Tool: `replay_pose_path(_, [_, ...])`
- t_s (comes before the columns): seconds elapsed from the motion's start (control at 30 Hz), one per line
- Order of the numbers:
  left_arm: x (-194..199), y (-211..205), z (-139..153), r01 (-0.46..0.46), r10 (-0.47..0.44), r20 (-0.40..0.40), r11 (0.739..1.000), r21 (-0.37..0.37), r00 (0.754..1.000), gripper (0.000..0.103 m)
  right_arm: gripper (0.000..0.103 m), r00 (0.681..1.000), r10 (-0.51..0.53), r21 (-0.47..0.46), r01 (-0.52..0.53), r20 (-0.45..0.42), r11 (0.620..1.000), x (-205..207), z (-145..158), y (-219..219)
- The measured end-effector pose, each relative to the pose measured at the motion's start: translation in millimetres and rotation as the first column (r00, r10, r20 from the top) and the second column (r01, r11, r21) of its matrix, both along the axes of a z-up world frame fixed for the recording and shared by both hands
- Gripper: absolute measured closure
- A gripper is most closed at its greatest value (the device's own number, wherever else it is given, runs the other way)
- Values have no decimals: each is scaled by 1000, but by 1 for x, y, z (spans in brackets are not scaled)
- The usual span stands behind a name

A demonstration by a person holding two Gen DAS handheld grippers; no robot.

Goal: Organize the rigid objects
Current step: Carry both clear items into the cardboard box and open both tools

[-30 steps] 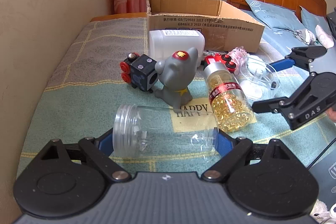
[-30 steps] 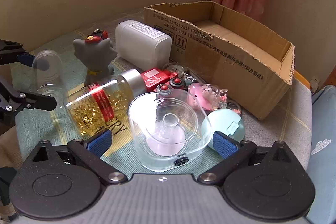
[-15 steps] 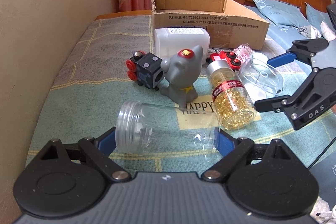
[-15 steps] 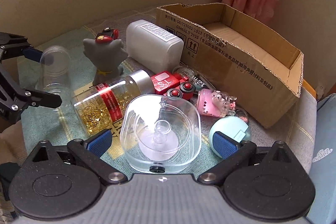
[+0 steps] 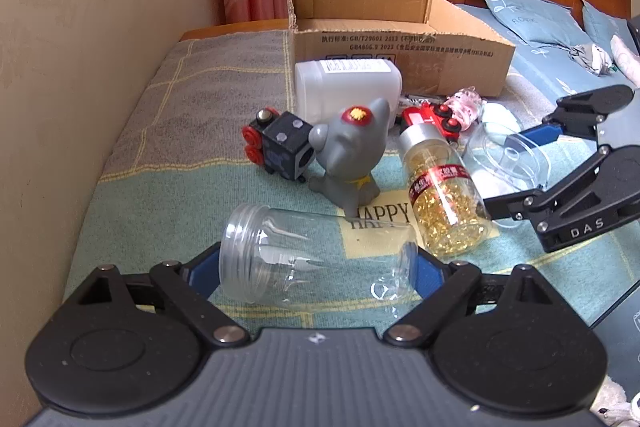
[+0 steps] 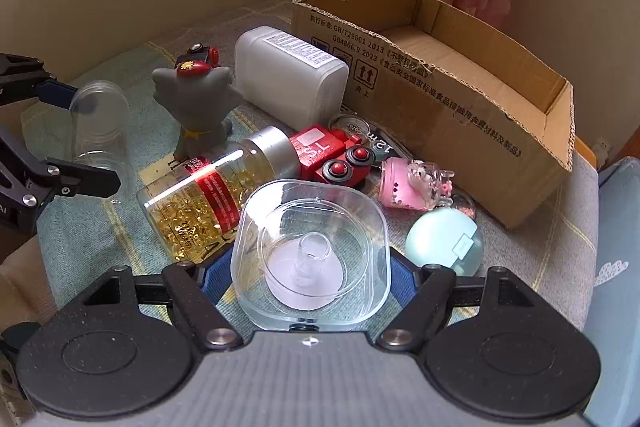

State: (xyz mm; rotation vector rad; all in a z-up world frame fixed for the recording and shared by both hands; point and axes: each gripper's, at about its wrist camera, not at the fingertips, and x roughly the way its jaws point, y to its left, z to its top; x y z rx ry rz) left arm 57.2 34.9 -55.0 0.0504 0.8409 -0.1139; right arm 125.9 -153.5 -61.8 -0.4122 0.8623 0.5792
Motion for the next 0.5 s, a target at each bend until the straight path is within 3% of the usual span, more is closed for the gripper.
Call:
replay_pose_path(0.3, [7,3,37,20,-20,34,1000,6,999,12,22,999,-28,15,28,39,1000,-13,32,-11])
replay_pose_path(0.5, [56,-9,79,53,-57,125,998,36,991,12,22,991,-50,33,47,122,998,-4,63,-20])
